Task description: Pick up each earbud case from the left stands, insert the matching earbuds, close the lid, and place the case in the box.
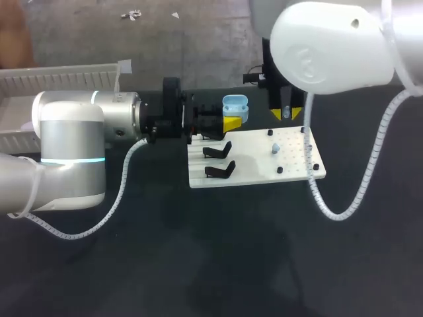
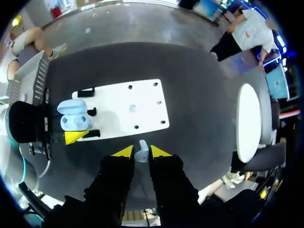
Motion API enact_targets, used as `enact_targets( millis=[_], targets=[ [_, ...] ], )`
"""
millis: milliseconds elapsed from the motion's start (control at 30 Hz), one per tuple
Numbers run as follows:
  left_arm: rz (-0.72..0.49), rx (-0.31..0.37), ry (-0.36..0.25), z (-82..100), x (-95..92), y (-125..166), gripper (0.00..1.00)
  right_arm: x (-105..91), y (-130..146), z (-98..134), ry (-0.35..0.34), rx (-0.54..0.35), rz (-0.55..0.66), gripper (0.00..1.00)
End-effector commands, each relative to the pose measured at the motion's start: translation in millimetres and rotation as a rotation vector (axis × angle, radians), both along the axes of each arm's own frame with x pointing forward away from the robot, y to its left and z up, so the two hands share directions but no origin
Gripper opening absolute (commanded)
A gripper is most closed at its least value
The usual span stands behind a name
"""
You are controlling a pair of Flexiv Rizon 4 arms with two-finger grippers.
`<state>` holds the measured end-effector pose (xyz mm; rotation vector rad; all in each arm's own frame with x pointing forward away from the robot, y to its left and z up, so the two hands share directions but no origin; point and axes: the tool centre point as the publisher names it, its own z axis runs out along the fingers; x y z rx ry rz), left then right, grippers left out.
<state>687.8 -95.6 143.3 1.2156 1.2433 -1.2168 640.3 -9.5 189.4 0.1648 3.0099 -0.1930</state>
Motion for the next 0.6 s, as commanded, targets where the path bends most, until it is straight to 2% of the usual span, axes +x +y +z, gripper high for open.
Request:
enact_targets(
  millis=[33,133,200,233,600],
  targets=[
    [0.003,-0.003,-0.003,-0.7,-0.5,0.1,0.0,-4.6,4.8,3.8,-0.065,0.066,-0.424,0.0],
    [0.003,-0.003,-0.003,-0.7,-0.5,0.1,0.0,-8.0,5.9,8.0,-0.11,0.109,-0.505,0.0],
    [0.003,-0.003,-0.003,-0.7,-0.5,0.1,0.0,-8.4,7.4,9.5,-0.126,0.156,-0.516,0.0],
    [0.003,-0.003,-0.003,-0.7,-0.5,0.1,0.0,-9.0,8.5,9.7,-0.105,0.166,-0.571,0.0],
    [0.003,-0.003,-0.003,-0.7,-0.5,0.1,0.0,-10.2,9.6,9.7,-0.097,0.152,-0.569,0.0]
  ],
)
